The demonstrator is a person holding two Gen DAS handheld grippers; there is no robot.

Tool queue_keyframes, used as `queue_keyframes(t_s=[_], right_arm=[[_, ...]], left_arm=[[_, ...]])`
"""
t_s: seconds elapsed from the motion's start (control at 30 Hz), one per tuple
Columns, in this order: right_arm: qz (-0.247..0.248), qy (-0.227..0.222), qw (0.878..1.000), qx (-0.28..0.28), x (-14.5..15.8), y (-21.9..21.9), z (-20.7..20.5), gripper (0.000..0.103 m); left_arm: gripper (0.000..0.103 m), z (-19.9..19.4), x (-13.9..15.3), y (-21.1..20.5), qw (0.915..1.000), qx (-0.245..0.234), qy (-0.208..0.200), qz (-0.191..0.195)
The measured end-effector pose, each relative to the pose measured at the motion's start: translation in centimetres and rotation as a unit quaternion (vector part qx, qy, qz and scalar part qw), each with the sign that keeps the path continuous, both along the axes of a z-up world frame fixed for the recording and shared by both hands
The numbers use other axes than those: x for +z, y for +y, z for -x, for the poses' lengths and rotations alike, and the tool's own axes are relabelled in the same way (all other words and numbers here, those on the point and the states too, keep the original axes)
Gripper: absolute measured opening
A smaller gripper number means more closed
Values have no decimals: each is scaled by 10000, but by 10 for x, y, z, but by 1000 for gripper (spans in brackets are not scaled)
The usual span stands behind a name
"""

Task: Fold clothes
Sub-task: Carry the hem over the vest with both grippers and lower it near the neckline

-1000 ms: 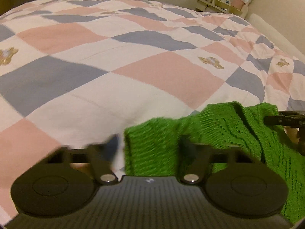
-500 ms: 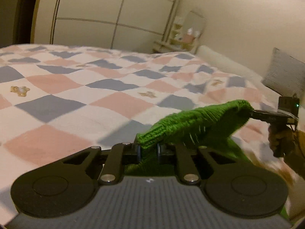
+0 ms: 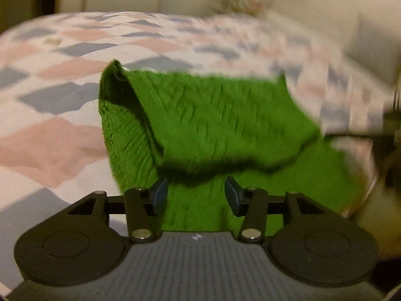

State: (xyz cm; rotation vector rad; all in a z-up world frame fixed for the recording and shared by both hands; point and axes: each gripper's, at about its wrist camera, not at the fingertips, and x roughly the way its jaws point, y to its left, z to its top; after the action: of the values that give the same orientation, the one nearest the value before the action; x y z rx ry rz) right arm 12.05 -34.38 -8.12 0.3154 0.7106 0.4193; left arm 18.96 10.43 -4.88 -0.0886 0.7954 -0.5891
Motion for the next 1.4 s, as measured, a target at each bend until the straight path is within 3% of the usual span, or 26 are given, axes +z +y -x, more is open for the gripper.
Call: queue_keyframes(t_s=[0.07,0.17,0.27,0.33,0.37,0.4,0.43,0.47,0.6,0.77,0.97,1.07,1.17,1.33,1.4], right_arm=[[-810,202,9957,-397,-3,-11,-4,48],[-1924,572,9753,-923,-13,-26,-10,53],[-2499,942,9556,-1245,-28,-29,-18,53],[-2563,1073,9511,-1347,-32,-24,-27,53],[-2585,1110,9499,-1365,-34,-22,-32,52],[-2589,1118,9499,-1346,-34,-20,-36,47],[-2540,1123,9509,-1369,-33,-19,-40,20],[-2497,1119,9517,-1391,-32,-18,-44,11],[-2314,530,9627,-1298,-7,-18,-27,10],[-2093,185,9716,-1088,12,-16,27,10],[-2074,441,9705,-1151,-3,-5,74,10],[-1712,631,9753,-1248,-17,4,79,10],[-1372,721,9797,-1272,-26,12,78,11],[-291,188,9901,-1359,6,29,81,30],[101,-47,9900,-1405,17,36,86,30]], left_arm=[[51,-11,0,11,9955,481,346,734],[53,-27,-14,23,9758,1078,1050,1586],[52,-41,-34,23,9554,1456,1651,1970],[47,-48,-40,19,9519,1600,1728,1961],[25,-51,-40,16,9523,1630,1733,1911],[13,-54,-40,13,9534,1664,1750,1811],[8,-56,-40,11,9544,1712,1753,1704],[8,-54,-36,11,9577,1706,1647,1630],[8,-21,-9,7,9789,1387,973,1145],[8,35,1,7,9883,1162,617,777],[8,70,-10,10,9891,1248,579,519],[11,67,-21,5,9888,1385,546,60],[11,75,-12,-5,9896,1385,330,-187],[13,99,15,-14,9887,1435,-242,-370],[13,106,24,-13,9851,1622,-424,-381]])
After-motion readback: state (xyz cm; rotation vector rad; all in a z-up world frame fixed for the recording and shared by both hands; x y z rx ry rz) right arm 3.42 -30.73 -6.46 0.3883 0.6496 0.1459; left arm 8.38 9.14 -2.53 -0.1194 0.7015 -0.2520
